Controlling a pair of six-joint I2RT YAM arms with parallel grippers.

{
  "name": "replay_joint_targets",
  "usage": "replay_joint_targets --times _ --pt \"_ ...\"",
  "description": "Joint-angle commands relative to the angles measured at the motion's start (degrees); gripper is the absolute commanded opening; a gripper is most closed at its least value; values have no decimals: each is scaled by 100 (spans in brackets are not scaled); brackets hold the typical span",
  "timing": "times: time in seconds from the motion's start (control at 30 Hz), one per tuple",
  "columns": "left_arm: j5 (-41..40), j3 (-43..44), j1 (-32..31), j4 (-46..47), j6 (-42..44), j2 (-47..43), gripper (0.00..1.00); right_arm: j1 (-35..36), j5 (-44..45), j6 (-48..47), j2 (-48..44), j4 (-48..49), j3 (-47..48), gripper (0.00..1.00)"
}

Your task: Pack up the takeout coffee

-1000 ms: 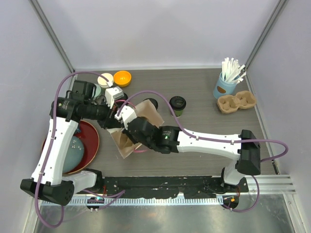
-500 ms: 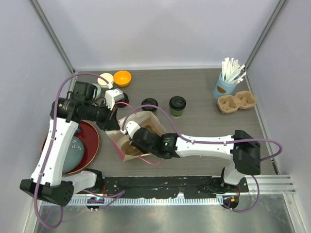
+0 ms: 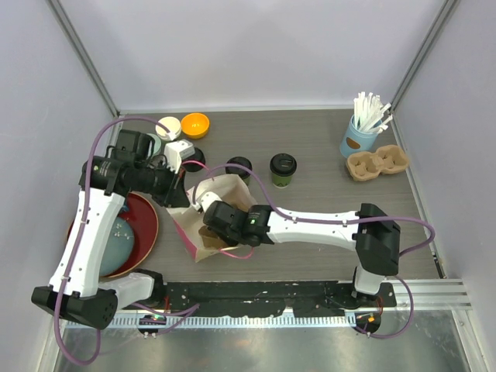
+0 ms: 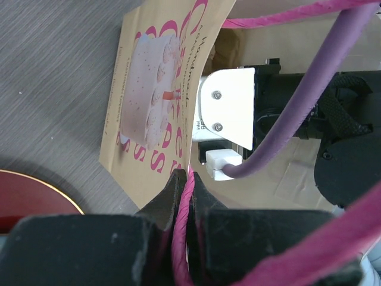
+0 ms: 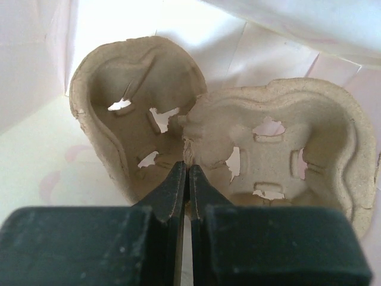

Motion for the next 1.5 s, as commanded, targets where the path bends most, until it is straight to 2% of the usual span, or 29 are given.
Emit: replay_joint_targets --times 0.0,0.17,0.47,0.63,0.73,0.77,0.83,0.93,1.1,1.13,1.17,1.47 --pt "16 272 5 -137 -269 -124 0 -46 -124 515 226 -1045 670 1" --pt "183 387 -4 -172 -286 -80 0 -160 -150 665 569 -1407 1093 1" --pt "61 -88 5 144 -304 8 0 -362 -528 559 974 -450 1050 1" --pt "-45 -185 5 232 -278 78 0 -433 -414 568 1194 -449 917 2" --pt "-168 -159 5 258 -252 104 0 -424 -458 559 1150 -441 996 10" --pt "-211 -141 5 241 -225 96 0 -415 -458 550 1115 -501 1031 19" --pt "-264 -106 14 188 -181 96 0 -363 -405 419 993 -546 1146 29" --pt "-361 -45 5 22 20 78 0 -187 -352 156 834 -590 1330 36" --pt "-642 35 5 -224 425 104 0 147 -229 -293 430 -625 1743 58" --pt "-677 52 5 -294 460 96 0 156 -229 -311 377 -625 1805 69" --pt "-721 44 5 -295 478 104 0 147 -238 -328 307 -616 1857 74" --pt "-810 -18 5 -436 592 192 0 147 -352 -741 -396 191 1744 77"
